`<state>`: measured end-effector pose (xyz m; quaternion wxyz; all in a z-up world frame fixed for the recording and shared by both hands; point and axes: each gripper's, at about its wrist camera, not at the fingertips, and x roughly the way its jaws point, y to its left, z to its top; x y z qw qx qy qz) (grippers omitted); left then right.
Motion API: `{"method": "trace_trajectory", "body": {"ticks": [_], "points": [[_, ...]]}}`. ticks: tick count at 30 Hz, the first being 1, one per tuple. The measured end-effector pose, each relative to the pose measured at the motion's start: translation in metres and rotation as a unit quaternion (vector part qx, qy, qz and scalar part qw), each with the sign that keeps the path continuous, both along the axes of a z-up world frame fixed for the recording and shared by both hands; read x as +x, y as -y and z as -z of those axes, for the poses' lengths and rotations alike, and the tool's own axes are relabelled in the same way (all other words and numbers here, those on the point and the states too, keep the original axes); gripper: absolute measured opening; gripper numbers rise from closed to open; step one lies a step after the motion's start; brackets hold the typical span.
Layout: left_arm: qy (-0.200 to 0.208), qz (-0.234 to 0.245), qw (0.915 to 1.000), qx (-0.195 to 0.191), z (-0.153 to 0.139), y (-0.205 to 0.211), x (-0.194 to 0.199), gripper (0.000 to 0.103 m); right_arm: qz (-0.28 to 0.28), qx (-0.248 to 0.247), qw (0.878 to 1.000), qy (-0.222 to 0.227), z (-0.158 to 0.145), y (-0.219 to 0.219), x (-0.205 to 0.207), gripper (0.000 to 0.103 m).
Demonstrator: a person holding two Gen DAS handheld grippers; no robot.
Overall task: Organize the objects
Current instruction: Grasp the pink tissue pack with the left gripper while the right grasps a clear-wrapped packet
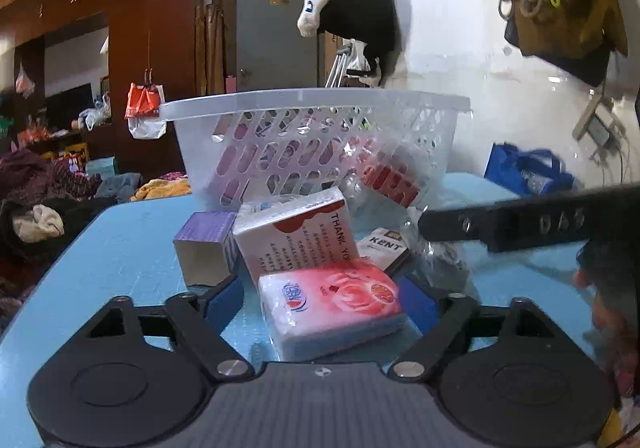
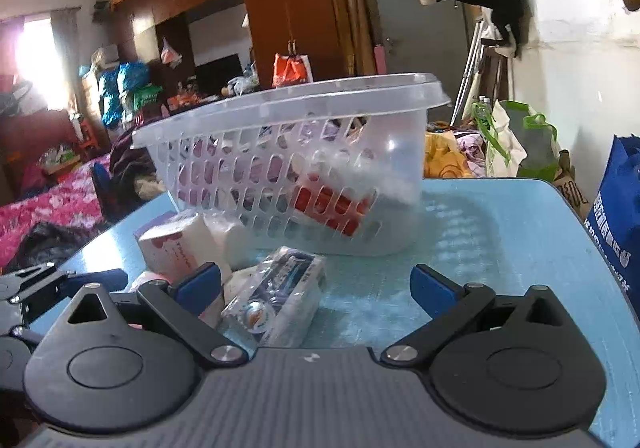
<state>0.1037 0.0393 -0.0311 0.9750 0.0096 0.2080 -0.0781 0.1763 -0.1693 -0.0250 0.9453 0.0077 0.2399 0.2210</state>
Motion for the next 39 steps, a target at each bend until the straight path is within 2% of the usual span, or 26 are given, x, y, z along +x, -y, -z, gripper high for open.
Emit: {"method": "trace_trajectory", "body": {"ticks": [1,2,6,11,16,25,27,28,31,33,39], "points": [[0.0,0.003,1.0,-0.004,0.0,-0.001,-0.002,0.07,-0.002,-0.008,1.0,-0.001,0.0,-0.003,0.0,0.103],[0.0,0.007,1.0,-0.005,-0.001,-0.002,-0.003,0.067,-0.004,-0.018,1.0,-0.003,0.0,-0.007,0.001,0.103],[0.013,0.006,0.9998,0.011,-0.001,0.005,-0.009,0.063,-0.011,-0.042,0.999,-0.005,0.001,-0.018,0.003,0.103],[0.019,0.014,0.9994,0.025,0.0,0.014,-0.009,0.076,-0.014,-0.032,0.999,-0.017,0.002,-0.014,0.005,0.102],[0.014,0.009,0.9995,0.028,0.001,0.016,-0.006,0.078,-0.019,-0.05,0.998,-0.032,0.005,-0.022,0.008,0.094],[0.014,0.003,0.9979,0.063,0.007,0.032,-0.008,0.084,-0.018,-0.053,0.998,-0.033,0.005,-0.023,0.007,0.091],[0.015,0.002,0.9985,0.052,0.006,0.029,-0.009,0.08,-0.022,-0.056,0.998,-0.036,0.006,-0.024,0.008,0.085],[0.017,-0.001,0.9987,0.048,0.005,0.027,-0.01,0.073,-0.024,-0.058,0.997,-0.037,0.006,-0.024,0.008,0.083],[0.025,0.007,0.9994,0.025,0.002,0.019,-0.015,0.062,-0.027,-0.062,0.997,-0.045,0.008,-0.025,0.009,0.072],[0.035,0.009,0.9993,0.011,0.001,0.015,-0.02,0.043,-0.027,-0.069,0.996,-0.05,0.009,-0.027,0.01,0.056],[0.038,0.016,0.9992,0.0,0.0,0.009,-0.021,0.04,-0.022,-0.044,0.998,-0.033,0.007,-0.019,0.005,0.055]]}}
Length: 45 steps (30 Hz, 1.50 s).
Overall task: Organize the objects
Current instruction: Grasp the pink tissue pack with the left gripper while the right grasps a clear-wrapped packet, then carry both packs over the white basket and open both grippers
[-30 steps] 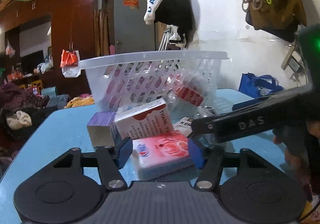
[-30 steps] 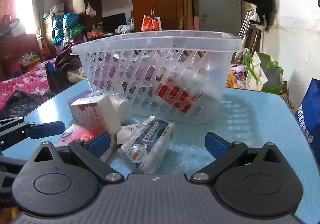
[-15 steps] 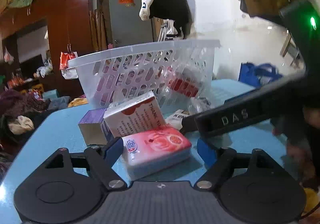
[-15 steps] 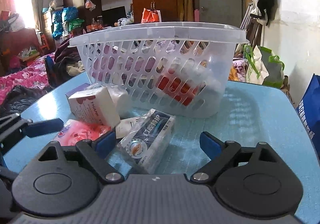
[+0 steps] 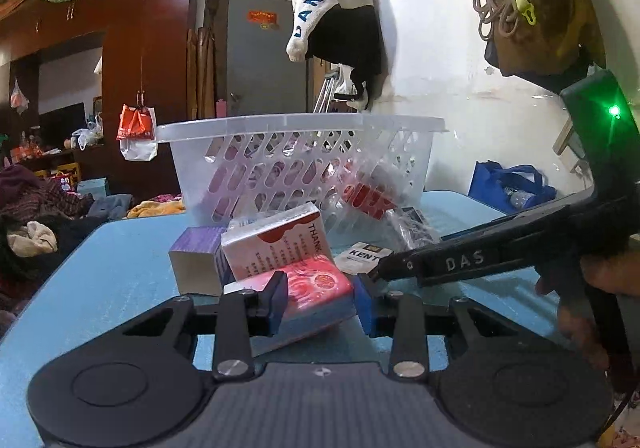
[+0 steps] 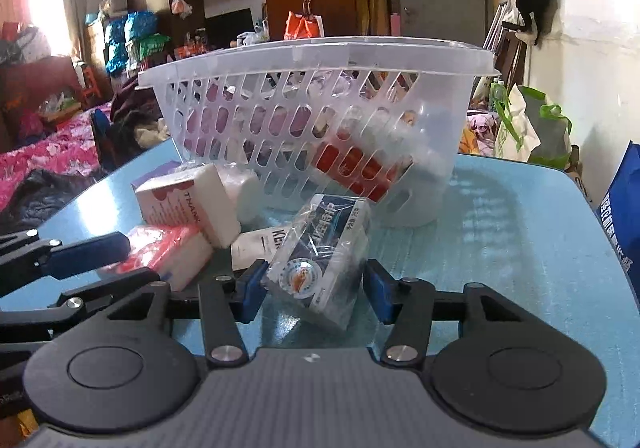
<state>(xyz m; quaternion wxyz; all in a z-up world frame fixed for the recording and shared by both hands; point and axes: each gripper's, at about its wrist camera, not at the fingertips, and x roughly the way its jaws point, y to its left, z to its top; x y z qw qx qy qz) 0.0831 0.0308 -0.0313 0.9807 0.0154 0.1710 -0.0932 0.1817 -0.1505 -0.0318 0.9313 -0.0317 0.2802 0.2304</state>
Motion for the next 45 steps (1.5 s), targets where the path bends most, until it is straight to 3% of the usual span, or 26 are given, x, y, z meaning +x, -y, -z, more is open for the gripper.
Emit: {"method": "trace_trajectory", "body": {"ticks": [6,8,10,19,23,29,39,45], "points": [[0.004,-0.002,0.9996,0.026,0.005,0.005,-0.003,0.048,-0.009,0.01,1.0,0.003,-0.002,0.003,-0.001,0.055],[0.004,-0.012,0.9992,0.037,0.008,0.005,-0.003,0.074,-0.012,0.013,1.0,-0.001,-0.002,0.003,0.0,0.055],[0.008,-0.033,0.9981,0.051,0.011,0.005,-0.002,0.081,-0.013,0.014,1.0,-0.001,-0.002,0.004,0.0,0.055],[-0.016,-0.035,0.9986,0.035,0.015,0.001,0.007,0.081,-0.016,0.022,1.0,0.003,-0.002,0.006,-0.002,0.056],[0.004,-0.026,0.9995,0.016,0.015,-0.003,0.001,0.075,-0.016,0.025,1.0,0.008,-0.003,0.007,-0.003,0.056],[0.062,-0.02,0.9979,0.006,0.004,-0.005,-0.019,0.074,-0.015,0.035,0.999,0.039,-0.006,0.009,-0.011,0.055],[0.109,-0.02,0.9936,-0.025,-0.021,-0.031,-0.023,0.074,0.002,0.044,0.995,0.093,-0.014,0.011,-0.023,0.055],[0.129,0.001,0.991,-0.036,-0.066,-0.04,-0.005,0.074,0.017,0.041,0.988,0.15,-0.058,0.016,-0.033,0.055]]}}
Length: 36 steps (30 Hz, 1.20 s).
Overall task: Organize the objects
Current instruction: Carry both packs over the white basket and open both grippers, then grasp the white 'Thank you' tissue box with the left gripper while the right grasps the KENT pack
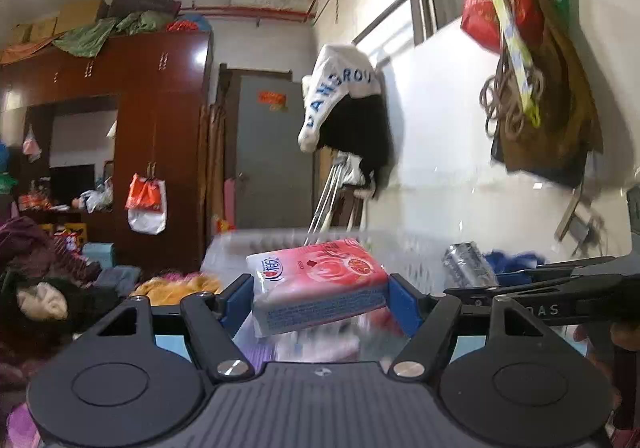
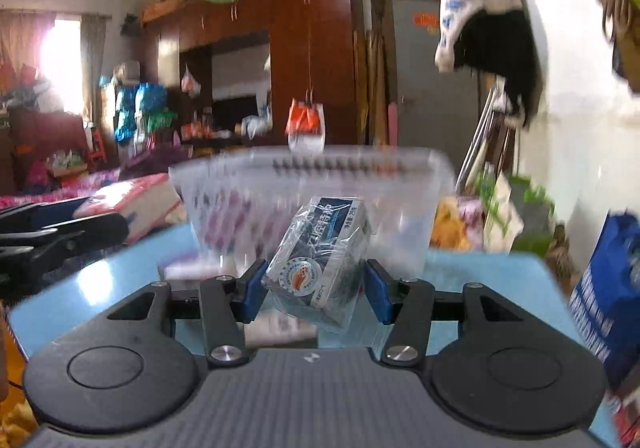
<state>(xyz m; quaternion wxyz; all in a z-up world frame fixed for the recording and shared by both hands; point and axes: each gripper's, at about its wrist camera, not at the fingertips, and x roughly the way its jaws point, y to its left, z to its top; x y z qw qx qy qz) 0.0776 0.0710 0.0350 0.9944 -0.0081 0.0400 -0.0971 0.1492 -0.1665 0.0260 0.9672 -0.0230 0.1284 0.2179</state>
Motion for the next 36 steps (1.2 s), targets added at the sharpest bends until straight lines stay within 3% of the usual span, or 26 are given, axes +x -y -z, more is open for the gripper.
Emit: {"method": "trace_trajectory", "body": {"ticks": [5,9,15,19,20,21,22,23,30,36], "points": [[-0.007,0.02,0.9997,-0.015,-0.045,0.004,0.042,0.074,-0.008,-0.007,1.0,0.018,-0.049,-0.007,0.034,0.055],[-0.032,0.002,0.9994,-0.017,-0.069,0.009,0.088,0.074,-0.004,-0.04,0.999,0.022,-0.066,-0.02,0.072,0.055],[-0.088,-0.033,0.9956,-0.008,-0.068,0.004,0.146,0.074,0.01,-0.059,0.998,-0.002,-0.058,-0.027,0.113,0.055],[-0.101,-0.032,0.9942,-0.016,-0.058,-0.003,0.161,0.077,0.014,-0.06,0.998,-0.014,-0.048,-0.028,0.121,0.057],[-0.111,-0.032,0.9931,-0.016,-0.055,-0.003,0.166,0.079,0.012,-0.06,0.998,-0.015,-0.046,-0.028,0.121,0.064],[-0.123,-0.03,0.9919,-0.016,-0.051,-0.004,0.169,0.079,0.013,-0.061,0.998,-0.013,-0.045,-0.028,0.12,0.085],[-0.13,-0.029,0.9909,-0.017,-0.048,-0.005,0.171,0.079,0.018,-0.06,0.998,-0.003,-0.045,-0.028,0.116,0.094],[-0.134,-0.03,0.9904,-0.015,-0.046,-0.005,0.172,0.079,0.024,-0.056,0.998,0.009,-0.045,-0.026,0.11,0.103],[-0.091,-0.013,0.9956,-0.021,-0.045,-0.01,0.117,0.084,-0.003,0.015,1.0,0.025,-0.046,0.001,0.063,0.103],[-0.096,0.005,0.9954,-0.005,-0.006,-0.005,0.057,0.089,-0.024,0.028,0.998,-0.054,0.001,0.011,0.036,0.103]]}}
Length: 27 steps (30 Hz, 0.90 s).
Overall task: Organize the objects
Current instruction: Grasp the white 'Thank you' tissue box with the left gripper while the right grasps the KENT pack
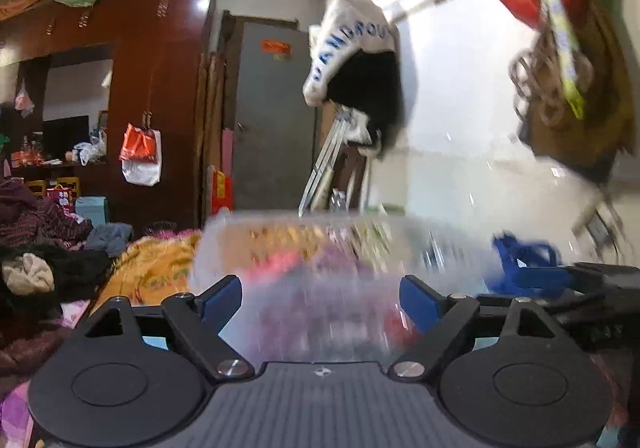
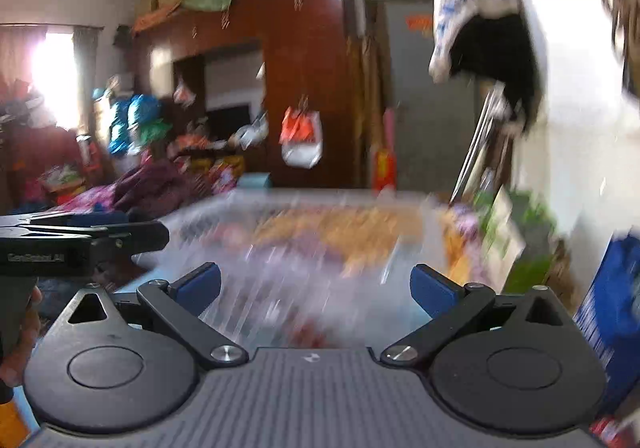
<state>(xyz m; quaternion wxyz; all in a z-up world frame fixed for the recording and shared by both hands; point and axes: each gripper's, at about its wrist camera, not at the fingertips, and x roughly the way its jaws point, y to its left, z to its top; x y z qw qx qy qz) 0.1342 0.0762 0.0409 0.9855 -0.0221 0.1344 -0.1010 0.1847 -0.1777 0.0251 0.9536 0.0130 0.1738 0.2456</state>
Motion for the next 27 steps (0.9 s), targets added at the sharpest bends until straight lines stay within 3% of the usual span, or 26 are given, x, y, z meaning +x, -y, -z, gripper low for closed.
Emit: {"method": "trace_trajectory", "body": {"ticks": [4,7,11,14,24,27], "points": [[-0.031,0.035,0.9984,-0.032,0.029,-0.012,-0.008,0.089,-0.039,0.009,0.997,-0.071,0.032,-0.004,0.009,0.103],[-0.058,0.034,0.9965,-0.05,0.04,-0.019,-0.002,0.089,-0.042,-0.035,0.995,-0.078,0.041,-0.018,0.014,0.103],[-0.065,0.035,0.9957,-0.057,0.049,-0.015,-0.002,0.088,-0.036,-0.093,0.992,-0.078,0.047,-0.036,0.016,0.103],[-0.073,0.043,0.9941,-0.068,0.052,-0.008,0.0,0.088,-0.045,-0.106,0.991,-0.074,0.049,-0.041,0.011,0.103],[-0.091,-0.01,0.9957,-0.014,0.06,0.023,0.004,0.088,-0.059,-0.092,0.991,-0.076,0.052,-0.038,0.005,0.103],[-0.104,-0.019,0.994,-0.026,0.063,0.022,0.006,0.088,-0.056,-0.099,0.991,-0.074,0.053,-0.04,0.005,0.103]]}}
